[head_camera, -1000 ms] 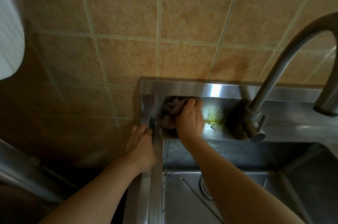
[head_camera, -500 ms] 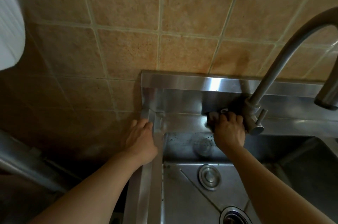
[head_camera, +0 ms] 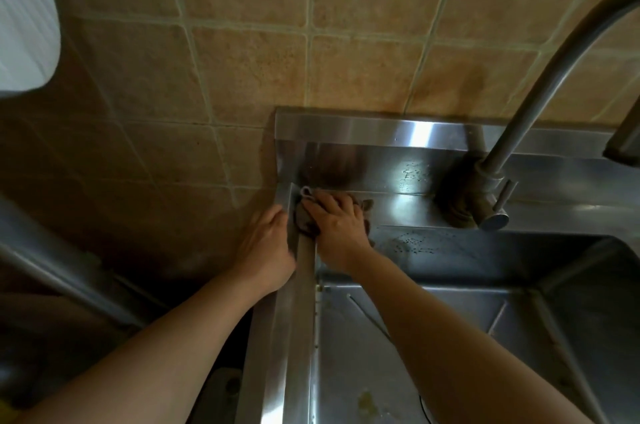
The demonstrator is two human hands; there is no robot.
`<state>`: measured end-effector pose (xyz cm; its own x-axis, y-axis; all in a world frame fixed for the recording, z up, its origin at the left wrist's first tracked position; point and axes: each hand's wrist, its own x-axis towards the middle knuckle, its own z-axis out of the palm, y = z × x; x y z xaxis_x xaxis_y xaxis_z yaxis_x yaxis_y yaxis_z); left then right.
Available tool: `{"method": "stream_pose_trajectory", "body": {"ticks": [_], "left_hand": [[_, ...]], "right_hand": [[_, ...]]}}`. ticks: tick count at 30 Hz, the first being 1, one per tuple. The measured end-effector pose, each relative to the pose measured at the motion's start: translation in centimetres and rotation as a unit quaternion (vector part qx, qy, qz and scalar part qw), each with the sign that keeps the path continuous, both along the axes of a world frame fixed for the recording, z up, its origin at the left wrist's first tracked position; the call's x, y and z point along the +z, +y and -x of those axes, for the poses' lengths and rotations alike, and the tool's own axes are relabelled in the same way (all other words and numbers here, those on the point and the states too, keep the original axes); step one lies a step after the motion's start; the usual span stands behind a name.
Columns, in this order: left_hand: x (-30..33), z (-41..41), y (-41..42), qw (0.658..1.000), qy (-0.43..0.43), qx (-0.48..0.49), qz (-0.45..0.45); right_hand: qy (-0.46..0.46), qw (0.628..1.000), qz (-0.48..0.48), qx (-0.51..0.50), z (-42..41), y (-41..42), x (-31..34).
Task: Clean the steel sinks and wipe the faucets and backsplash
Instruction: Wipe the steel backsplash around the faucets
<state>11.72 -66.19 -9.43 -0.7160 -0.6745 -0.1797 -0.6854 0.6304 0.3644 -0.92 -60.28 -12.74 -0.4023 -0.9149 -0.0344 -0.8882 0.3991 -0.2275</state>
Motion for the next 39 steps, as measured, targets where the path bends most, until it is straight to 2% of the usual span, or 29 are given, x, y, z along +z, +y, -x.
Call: {"method": "stream_pose_trajectory", "body": {"ticks": [2,6,10,18,22,24,26,29,34,35,39], "left_hand": [[0.0,0.1,0.1,1.000,-0.013,0.001,0.008],[-0.2,0.3,0.4,0.999,-0.038,0.006,0.030],[-0.1,0.6,1.4,0.995,-0.075,0.011,0.063],[0.8,-0.2,5.0,0.990,-0.097,0.000,0.103],[0.5,-0.7,5.9,0.987,-0.129,0.007,0.097],[0.6,-0.8,6.9,0.989,-0.113,0.010,0.100],[0.6,-0.6,8.3,0.992,-0.078,0.001,0.102],[0.8,-0.1,11.1,0.996,-0.045,-0.012,0.071],[0.6,0.3,15.9,0.999,-0.017,-0.017,-0.023],[0.5,0.4,16.7,0.999,-0.017,-0.015,-0.044],[0.0,0.5,19.7,0.984,-0.018,0.033,-0.172]], "right_hand": [[0.018,0.999,0.008,-0.025,1.2,1.5,-0.3],[0.016,0.984,0.036,-0.176,5.1,6.1,-0.8],[0.004,0.963,0.087,-0.255,7.4,10.8,-1.2],[-0.035,0.944,0.156,-0.289,6.3,10.9,-1.7],[-0.049,0.961,0.158,-0.220,6.5,11.6,-2.2],[-0.109,0.963,0.143,-0.200,6.1,13.2,-2.2],[-0.212,0.940,0.124,-0.237,5.3,15.4,-1.9],[-0.370,0.861,0.134,-0.322,3.9,18.9,-2.0],[-0.474,0.760,0.207,-0.393,2.4,23.3,-1.3],[-0.486,0.752,0.218,-0.388,2.1,24.0,-0.7],[-0.478,0.763,0.214,-0.379,1.0,26.5,1.6]]}}
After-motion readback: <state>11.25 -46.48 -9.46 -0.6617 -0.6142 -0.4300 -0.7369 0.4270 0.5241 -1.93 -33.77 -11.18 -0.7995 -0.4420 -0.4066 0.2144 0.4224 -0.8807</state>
